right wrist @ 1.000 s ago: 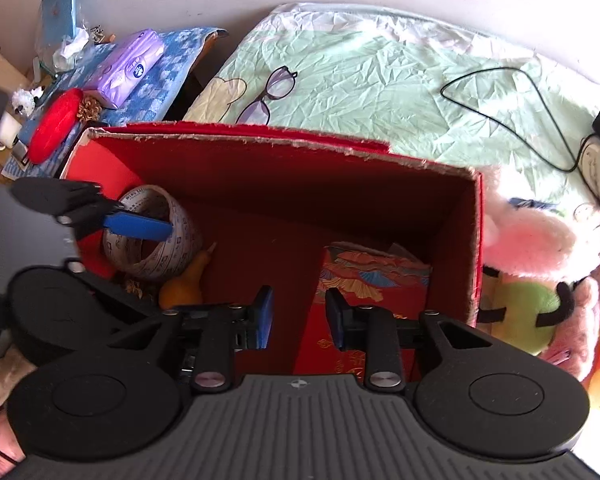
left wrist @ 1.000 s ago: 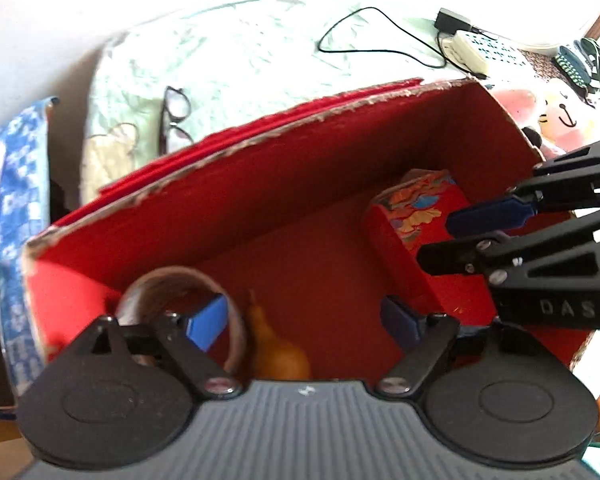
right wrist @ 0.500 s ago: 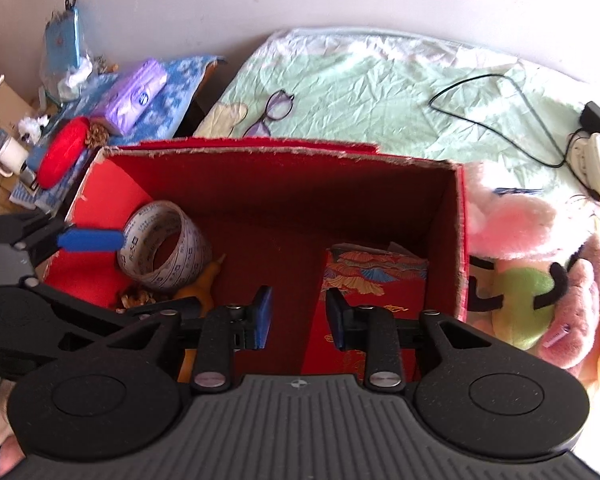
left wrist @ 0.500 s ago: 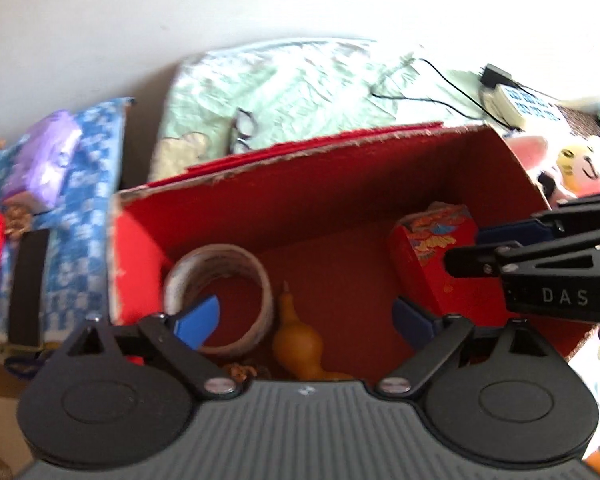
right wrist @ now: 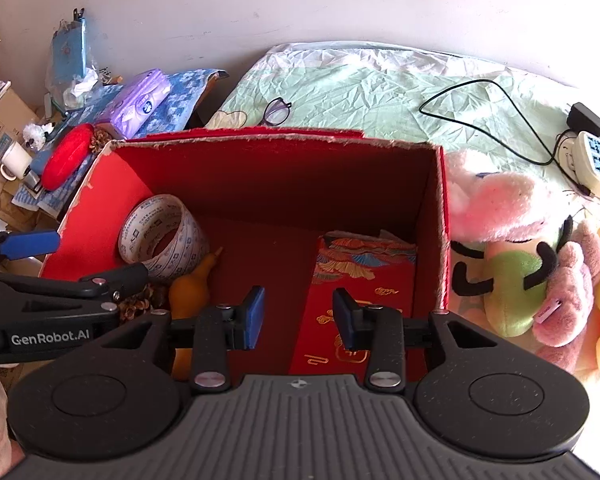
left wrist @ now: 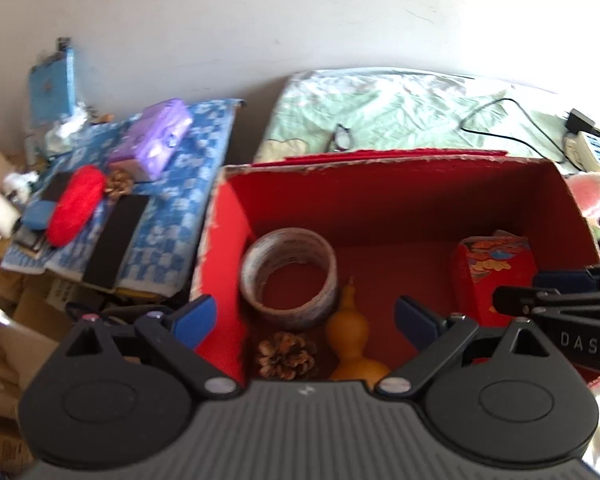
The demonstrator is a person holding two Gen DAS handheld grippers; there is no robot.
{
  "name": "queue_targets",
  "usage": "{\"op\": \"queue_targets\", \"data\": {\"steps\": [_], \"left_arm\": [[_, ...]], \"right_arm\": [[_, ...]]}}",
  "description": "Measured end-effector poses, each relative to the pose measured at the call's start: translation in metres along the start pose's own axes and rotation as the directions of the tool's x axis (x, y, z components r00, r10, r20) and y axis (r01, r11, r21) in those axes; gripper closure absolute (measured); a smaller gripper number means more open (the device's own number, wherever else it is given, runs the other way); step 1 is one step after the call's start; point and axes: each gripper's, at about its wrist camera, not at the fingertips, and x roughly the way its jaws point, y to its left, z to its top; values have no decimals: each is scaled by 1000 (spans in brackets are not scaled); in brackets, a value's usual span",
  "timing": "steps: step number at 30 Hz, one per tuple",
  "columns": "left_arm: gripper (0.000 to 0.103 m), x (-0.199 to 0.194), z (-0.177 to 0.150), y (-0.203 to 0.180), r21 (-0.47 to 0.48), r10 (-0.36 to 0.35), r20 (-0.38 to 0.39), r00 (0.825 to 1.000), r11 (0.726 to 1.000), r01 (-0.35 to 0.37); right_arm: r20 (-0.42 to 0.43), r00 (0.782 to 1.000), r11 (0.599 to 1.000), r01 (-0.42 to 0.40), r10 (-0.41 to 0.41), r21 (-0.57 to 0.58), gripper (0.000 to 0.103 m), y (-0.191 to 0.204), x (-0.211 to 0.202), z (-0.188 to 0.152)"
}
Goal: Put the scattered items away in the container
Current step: 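Withdraw the right gripper up out of the box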
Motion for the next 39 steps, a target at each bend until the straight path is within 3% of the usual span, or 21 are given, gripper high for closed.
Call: {"op": "queue_targets", "data": {"steps": [5, 18, 31, 39], "left_arm": [[7, -6, -5, 2, -34, 71, 20, 997, 997, -71], [7, -25, -11, 0, -69, 157, 73, 985, 986, -152], [5, -59, -16, 0, -108, 247, 112, 962, 966, -235], [4, -83, -38, 15, -161, 234, 99, 967, 963, -217]], "right_arm": [[15, 1000, 1000, 16, -16, -17, 60, 2, 0, -7], [60, 998, 1000, 13, -12, -23, 56, -1, -10, -16], [135, 990, 996, -41, 51, -76, 56, 6, -45, -15], [164, 980, 990, -100, 116, -102, 55, 11, -77, -38]]}}
